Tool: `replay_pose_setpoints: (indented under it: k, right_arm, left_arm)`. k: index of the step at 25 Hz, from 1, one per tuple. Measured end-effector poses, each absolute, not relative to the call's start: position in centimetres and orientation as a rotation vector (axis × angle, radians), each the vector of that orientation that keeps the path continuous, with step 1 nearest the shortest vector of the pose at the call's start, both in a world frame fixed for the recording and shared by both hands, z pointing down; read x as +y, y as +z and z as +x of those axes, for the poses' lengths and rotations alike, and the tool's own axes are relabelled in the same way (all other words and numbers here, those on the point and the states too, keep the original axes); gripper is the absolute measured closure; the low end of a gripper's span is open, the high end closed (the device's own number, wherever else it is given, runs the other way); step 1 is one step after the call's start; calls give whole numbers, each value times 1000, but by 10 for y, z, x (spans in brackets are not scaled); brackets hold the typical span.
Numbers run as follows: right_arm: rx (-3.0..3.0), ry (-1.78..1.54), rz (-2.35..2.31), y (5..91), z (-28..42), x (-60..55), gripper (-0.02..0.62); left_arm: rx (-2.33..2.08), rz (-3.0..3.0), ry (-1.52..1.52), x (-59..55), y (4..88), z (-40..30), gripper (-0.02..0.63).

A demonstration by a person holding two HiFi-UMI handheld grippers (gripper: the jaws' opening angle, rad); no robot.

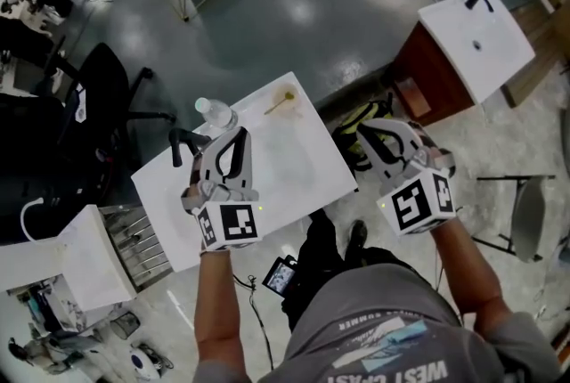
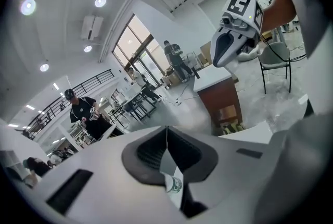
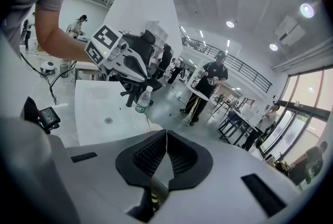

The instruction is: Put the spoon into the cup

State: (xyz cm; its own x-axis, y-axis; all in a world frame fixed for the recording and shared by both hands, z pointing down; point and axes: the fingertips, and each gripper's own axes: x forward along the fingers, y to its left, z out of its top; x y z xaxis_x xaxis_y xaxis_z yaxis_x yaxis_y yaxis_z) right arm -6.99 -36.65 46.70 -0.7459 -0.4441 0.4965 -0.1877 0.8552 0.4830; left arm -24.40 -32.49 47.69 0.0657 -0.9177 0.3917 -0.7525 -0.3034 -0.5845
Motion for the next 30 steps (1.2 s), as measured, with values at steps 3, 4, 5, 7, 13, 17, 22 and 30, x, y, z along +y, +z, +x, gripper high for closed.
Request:
replay_pose_setpoints:
  k: [3, 4, 5, 7, 13, 17, 22, 30]
  right_arm:
    - [-2423, -584, 454, 447, -71, -360, 563]
    - [-2427, -598, 452, 442, -71, -357, 563]
    - [-2431, -611, 451, 436, -70, -355, 563]
    - [-2438, -638, 449, 425, -69, -350, 563]
    - [-2460, -716, 428, 394, -71, -333, 565]
    - [-2472, -756, 406, 376, -72, -318, 565]
    - [-2487, -798, 387, 357, -67, -298, 565]
    - [-2520, -860, 366, 328, -55, -267, 565]
  left_arm:
    - [1694, -2080, -1054, -309, 454, -240, 604]
    - [1693, -2067, -1053, -305, 446, -238, 604]
    - [1689, -2054, -1053, -300, 438, -236, 604]
    - [1680, -2031, -1056, -292, 422, -230, 604]
    - [1666, -2011, -1016, -271, 393, -217, 604]
    - [1665, -2004, -990, -260, 377, -210, 604]
    - [1635, -1951, -1032, -242, 349, -198, 604]
    - [1658, -1933, -950, -210, 333, -177, 604]
